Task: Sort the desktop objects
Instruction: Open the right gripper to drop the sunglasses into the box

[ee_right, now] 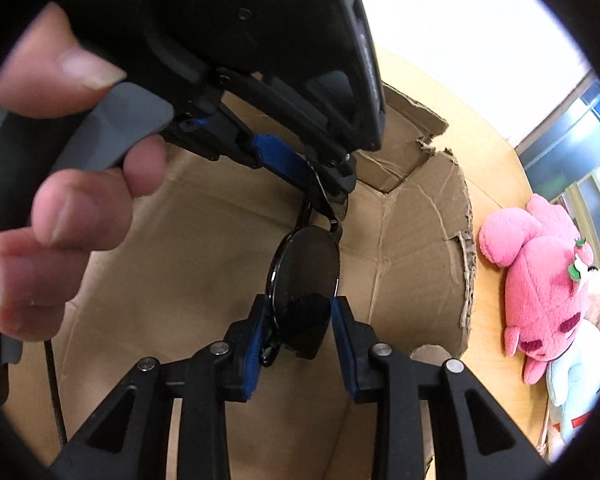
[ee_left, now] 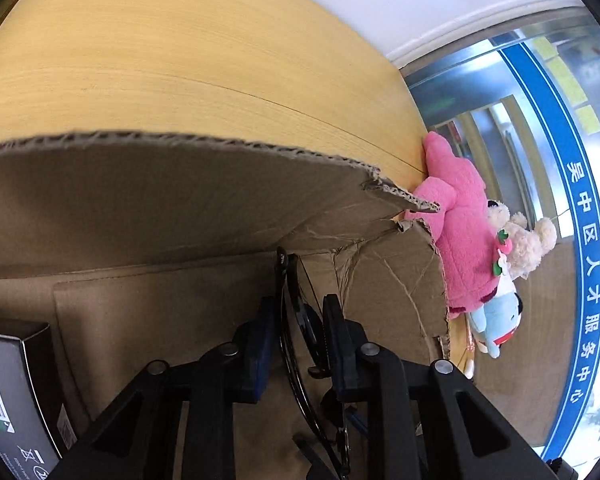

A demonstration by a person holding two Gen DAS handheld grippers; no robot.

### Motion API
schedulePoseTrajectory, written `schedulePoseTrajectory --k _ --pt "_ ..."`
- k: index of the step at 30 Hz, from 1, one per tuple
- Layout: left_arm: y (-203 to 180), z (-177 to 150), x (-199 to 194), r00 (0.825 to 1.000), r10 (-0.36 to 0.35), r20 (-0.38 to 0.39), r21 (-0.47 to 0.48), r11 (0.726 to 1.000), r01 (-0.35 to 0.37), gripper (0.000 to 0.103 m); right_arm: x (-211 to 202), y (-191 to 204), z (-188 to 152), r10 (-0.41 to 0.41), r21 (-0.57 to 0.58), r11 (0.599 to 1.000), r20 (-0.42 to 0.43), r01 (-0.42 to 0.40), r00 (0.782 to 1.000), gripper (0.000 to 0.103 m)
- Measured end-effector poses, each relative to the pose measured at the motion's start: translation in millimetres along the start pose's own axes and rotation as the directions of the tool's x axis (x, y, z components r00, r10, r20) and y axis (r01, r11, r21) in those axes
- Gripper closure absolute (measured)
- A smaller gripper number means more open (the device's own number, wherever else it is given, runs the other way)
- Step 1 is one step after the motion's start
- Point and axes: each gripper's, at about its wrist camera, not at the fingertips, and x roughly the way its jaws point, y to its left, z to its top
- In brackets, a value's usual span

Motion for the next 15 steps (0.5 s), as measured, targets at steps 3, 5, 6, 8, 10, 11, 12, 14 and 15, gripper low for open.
schedulePoseTrajectory --k 3,5,6,8,10,11,12,14,15 --pt "-2.1 1.4 1.3 1.000 0.013 -0.002 -0.006 1.000 -0.013 0.079 -1.1 -2.6 -2.1 0.001 0.034 0.999 -0.002 -0.001 1.000 0.073" --pt "-4.6 1.0 0.2 1.000 0.020 -0.006 -0.005 1.000 -0.020 0.077 -4.3 -1.0 -4.4 0.005 0.034 0.999 0.001 -0.005 1.000 0.072" --pt "-4.9 0.4 -1.1 1.000 0.026 -0.008 -0.005 1.000 -0.026 0.074 -6.8 -0.7 -5.8 0.014 0.036 0.999 0.004 -0.014 1.000 0.070" --pt "-8.3 -1.2 -5.5 0.999 0.039 -0.010 -0.003 0.999 -0.039 0.065 -13.2 -1.8 -9.0 0.034 0.051 0.998 0.010 -0.034 0.999 0.061" --pt "-11.9 -3.3 -14.3 0.999 0.046 0.004 0.000 0.999 -0.046 0.055 -23.3 -2.5 -12.4 0.039 0.063 0.997 0.026 -0.041 0.999 0.057" --pt "-14.7 -4.3 -19.9 0.999 0.046 0.016 0.008 0.999 -0.046 0.055 -31.2 -1.6 -14.7 0.049 0.064 0.997 0.036 -0.051 0.998 0.056" --pt "-20.5 -6.5 -29.3 0.998 0.046 0.032 0.028 0.999 -0.047 0.055 -38.5 0.0 -16.9 0.050 0.061 0.997 0.044 -0.052 0.998 0.053" --pt "-29.3 -10.6 -44.8 0.997 0.052 0.057 0.060 0.997 -0.055 0.055 -56.2 3.5 -23.2 0.044 0.051 0.998 0.073 -0.048 0.996 0.042" --pt "-35.2 -14.3 -56.4 0.995 0.061 0.076 0.080 0.995 -0.067 0.055 -64.7 4.4 -26.6 0.039 0.051 0.998 0.087 -0.043 0.995 0.036"
